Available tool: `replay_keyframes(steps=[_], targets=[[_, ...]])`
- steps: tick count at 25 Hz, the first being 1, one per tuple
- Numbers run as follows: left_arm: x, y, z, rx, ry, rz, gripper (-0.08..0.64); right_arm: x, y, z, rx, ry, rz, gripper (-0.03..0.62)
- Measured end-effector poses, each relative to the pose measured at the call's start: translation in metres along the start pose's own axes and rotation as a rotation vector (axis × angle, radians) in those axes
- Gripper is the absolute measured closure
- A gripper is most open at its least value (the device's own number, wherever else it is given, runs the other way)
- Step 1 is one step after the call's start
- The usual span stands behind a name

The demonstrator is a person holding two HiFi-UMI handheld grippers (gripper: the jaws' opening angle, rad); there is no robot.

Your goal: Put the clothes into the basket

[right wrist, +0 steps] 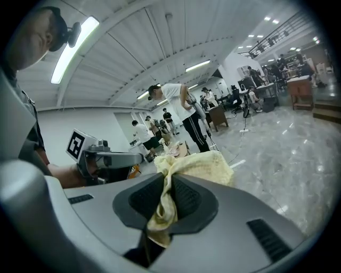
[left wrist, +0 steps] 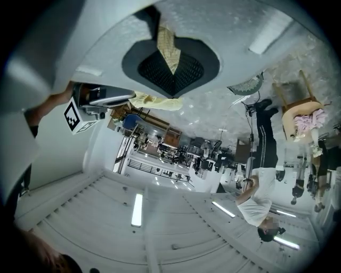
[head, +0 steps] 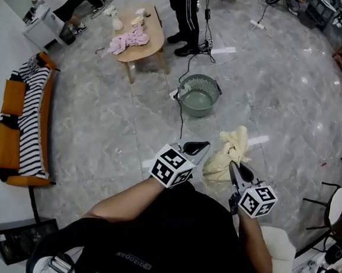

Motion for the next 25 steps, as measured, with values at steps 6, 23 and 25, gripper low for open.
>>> replay_keyframes(steps=[6, 23, 25], targets=[[-0.057, 0.017, -0.009, 0.004, 0.021, -0.027, 0.56, -0.003, -0.061, -0.01, -0.028, -0.078, -0.016, 0.534], [-0.157, 0.036, -0.013, 0.04, 0.124, -0.197, 0.56, -0.008, -0.174, -0.058, -0.068, 0.007, -0.139, 0.535], [-0.166, 0.033, -0.019, 0.044, 0.128, -0.21, 0.56, -0.003, -0.186, -0.066, -0.069, 0.021, -0.151, 0.534]])
Point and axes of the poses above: the fingertips, and each gripper's own axes: y backward along the fingers, x to its right, z out of its underside, the point moved 7 cm from there along y, backward along the fingers, and after that the axes turned 2 degrees about x, right-handed, at the moved point
